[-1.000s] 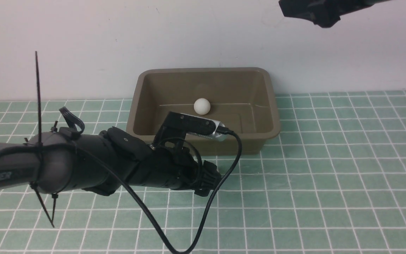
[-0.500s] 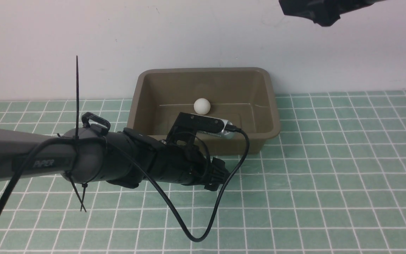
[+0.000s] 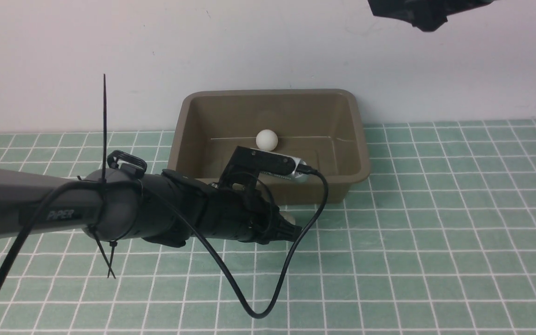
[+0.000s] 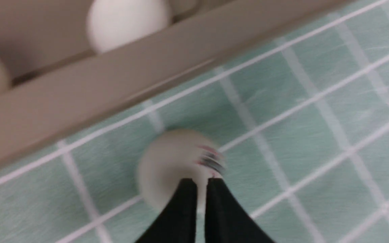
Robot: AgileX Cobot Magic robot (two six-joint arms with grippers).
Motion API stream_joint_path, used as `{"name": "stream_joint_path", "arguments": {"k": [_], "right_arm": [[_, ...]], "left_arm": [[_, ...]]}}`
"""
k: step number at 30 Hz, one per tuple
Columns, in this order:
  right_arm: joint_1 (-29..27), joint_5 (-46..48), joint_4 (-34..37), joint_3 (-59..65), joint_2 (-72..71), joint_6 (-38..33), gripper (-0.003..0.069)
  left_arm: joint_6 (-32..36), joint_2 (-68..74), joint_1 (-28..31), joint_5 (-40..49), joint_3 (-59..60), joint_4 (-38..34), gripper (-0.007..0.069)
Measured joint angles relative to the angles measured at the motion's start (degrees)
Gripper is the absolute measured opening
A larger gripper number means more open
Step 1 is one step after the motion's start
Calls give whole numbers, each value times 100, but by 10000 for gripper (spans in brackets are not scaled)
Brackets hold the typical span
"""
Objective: Put the table tennis balls in the box on the green coffee tablecloth.
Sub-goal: 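Reach for and grasp a ping pong ball on the table beside the basket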
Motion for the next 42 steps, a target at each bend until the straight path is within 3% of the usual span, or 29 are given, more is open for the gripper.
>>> {"name": "stream_joint_path", "arguments": {"k": [4,12,17,22,25,31,42], "right_arm": [[0,-17,0,0,0,0,482],[0,-41,0,0,0,0,482],[0,-41,0,0,0,0,482],[0,-41,0,0,0,-5,482],[0,-52,0,0,0,-72,482],[0,-118,2,0,0,-131,482],[0,-167,2,0,0,-131,482]], "left_arm": [[190,-372,0,410,0,12,-4],[190,-507,0,555,0,33,16],[-25,-507,0,850,5,409,168],[-1041,-507,0,954,5,1411,425],[-1660,-507,0,881,5,1974,486],[-2351,-429,0,727,5,2531,479],[-2439,-223,0,273,-7,2556,468]]}}
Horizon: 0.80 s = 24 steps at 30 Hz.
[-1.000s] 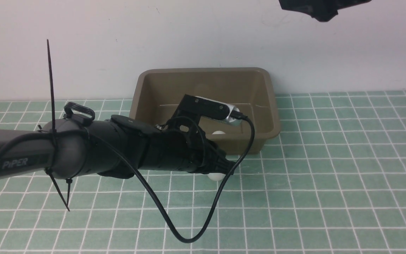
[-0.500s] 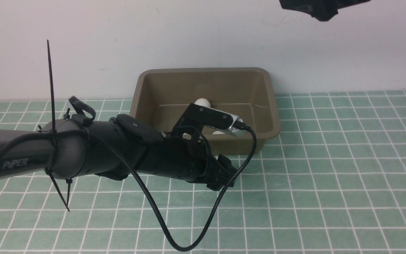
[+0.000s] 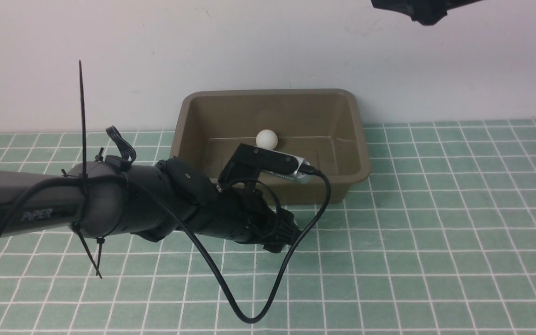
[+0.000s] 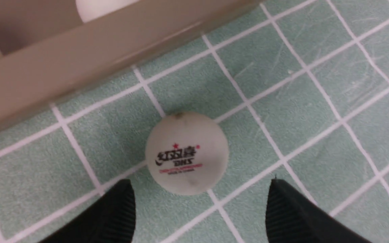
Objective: Put the table tennis balls in the box on the green coffee tablecloth.
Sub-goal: 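Reach for and grasp a ping pong ball on the table beside the basket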
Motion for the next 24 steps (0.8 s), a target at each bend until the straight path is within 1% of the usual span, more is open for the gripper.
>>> {"name": "stream_joint_path", "arguments": {"k": [12,24], "right_arm": [[0,-4,0,0,0,0,482],[0,-4,5,0,0,0,482]], "left_arm": [[16,304,0,-129,-402,-5,468],[64,639,0,-281,-452,0,468]]}}
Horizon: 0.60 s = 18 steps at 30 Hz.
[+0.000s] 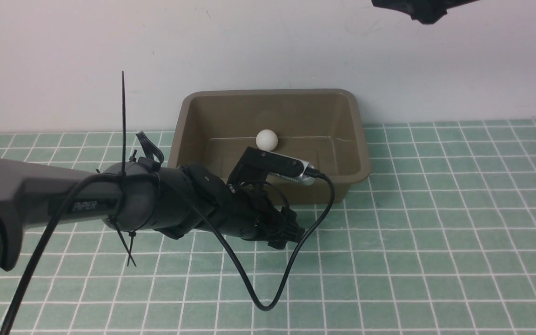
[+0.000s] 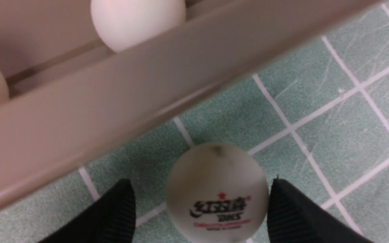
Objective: Put the table tennis balls in the box on the green coffee tablecloth.
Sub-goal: 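Reach for and grasp a ping pong ball on the table beside the basket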
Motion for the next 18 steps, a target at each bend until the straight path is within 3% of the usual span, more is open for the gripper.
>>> {"name": "stream_joint_path", "arguments": {"k": [8,14,18], "right_arm": [[0,0,122,0,0,0,482],[0,0,142,0,0,0,482],[0,0,142,0,0,-6,482]], "left_arm": [[45,127,0,6,-199,0,467],[71,170,0,6,-225,-15,350],[238,182,0,6,-236,-25,352]]}}
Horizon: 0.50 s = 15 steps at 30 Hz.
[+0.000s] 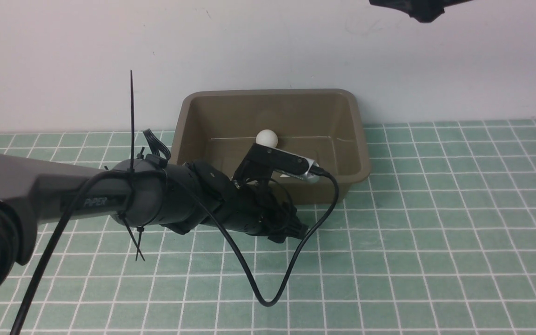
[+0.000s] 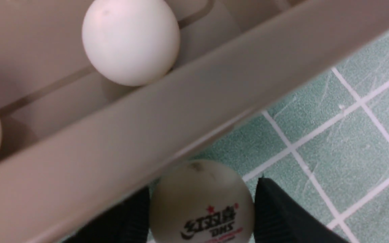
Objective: Put the table tennis balls in the box on the green coffee tablecloth.
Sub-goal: 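Reach for and grasp a ping pong ball on the table beside the basket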
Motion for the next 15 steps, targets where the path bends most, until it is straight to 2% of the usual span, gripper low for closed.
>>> {"name": "stream_joint_path", "arguments": {"k": [7,9,11,15], "right_arm": [[0,0,0,0,0,-5,465],[0,0,0,0,0,-5,459],[0,0,0,0,0,-10,453],[0,0,0,0,0,-10,451]], "left_arm": [[162,-91,0,250,-3,0,352],[167,-210,0,490,3,6,352],[174,-579,0,1098,3,33,352],[269,-1084,-8,1458,3,38,352]]}}
